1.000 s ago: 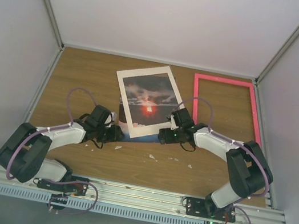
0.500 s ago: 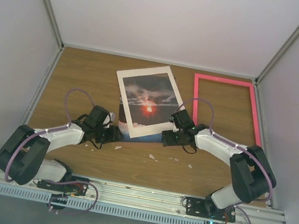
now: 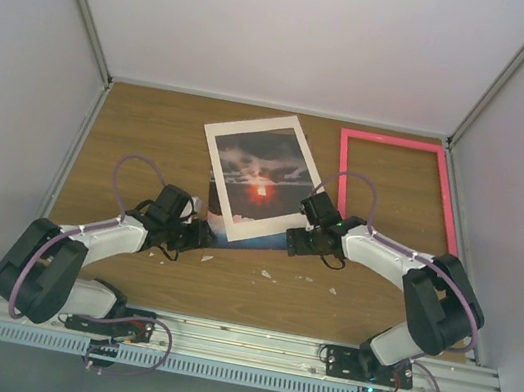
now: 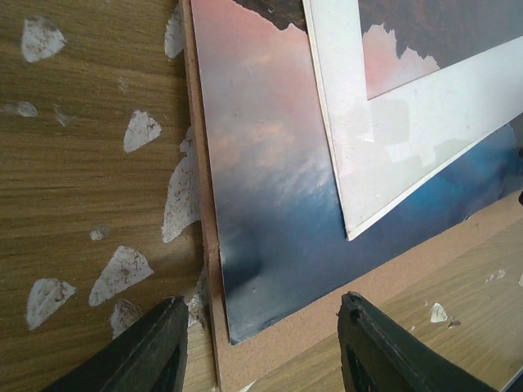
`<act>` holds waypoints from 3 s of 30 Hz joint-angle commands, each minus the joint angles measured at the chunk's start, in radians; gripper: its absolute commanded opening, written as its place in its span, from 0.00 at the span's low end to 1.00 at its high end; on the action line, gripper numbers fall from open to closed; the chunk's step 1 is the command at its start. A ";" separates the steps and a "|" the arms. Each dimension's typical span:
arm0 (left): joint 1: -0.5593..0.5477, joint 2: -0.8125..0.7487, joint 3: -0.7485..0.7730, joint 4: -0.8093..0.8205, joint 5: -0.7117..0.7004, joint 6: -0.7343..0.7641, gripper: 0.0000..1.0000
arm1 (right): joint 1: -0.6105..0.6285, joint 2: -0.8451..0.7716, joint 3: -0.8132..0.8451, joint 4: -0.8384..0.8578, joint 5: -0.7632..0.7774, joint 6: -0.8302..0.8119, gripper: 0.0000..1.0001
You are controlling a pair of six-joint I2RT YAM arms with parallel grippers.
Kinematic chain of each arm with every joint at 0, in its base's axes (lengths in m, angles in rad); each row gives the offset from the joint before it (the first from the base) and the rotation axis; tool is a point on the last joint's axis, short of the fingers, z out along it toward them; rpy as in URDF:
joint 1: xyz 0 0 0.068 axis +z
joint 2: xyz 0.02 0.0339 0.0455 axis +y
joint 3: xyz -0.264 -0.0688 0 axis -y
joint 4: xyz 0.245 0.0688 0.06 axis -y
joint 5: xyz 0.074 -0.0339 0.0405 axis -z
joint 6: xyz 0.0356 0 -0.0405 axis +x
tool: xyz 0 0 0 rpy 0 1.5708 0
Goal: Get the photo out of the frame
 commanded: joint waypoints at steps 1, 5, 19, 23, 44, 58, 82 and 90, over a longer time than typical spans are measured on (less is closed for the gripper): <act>0.001 0.020 -0.014 -0.024 -0.013 0.011 0.52 | -0.003 0.020 -0.003 0.004 0.022 0.018 0.88; 0.002 0.025 -0.015 -0.024 -0.009 0.012 0.52 | -0.003 0.033 -0.006 0.011 0.016 0.018 0.88; -0.002 0.049 -0.010 0.000 0.017 0.010 0.52 | -0.002 0.051 -0.017 0.047 -0.084 0.014 0.88; -0.007 0.054 -0.012 0.008 0.031 0.007 0.52 | -0.003 0.059 -0.025 0.064 -0.140 0.016 0.88; 0.108 -0.092 -0.104 0.005 0.040 -0.038 0.57 | -0.002 0.056 -0.046 0.110 -0.198 0.006 0.87; 0.222 -0.006 -0.148 0.172 0.156 -0.052 0.58 | 0.002 0.074 -0.059 0.144 -0.221 -0.006 0.87; 0.295 -0.077 -0.204 0.404 0.247 -0.109 0.54 | 0.006 0.089 -0.077 0.169 -0.229 -0.011 0.86; 0.294 0.013 -0.187 0.414 0.240 -0.104 0.54 | 0.008 0.091 -0.073 0.166 -0.228 -0.014 0.86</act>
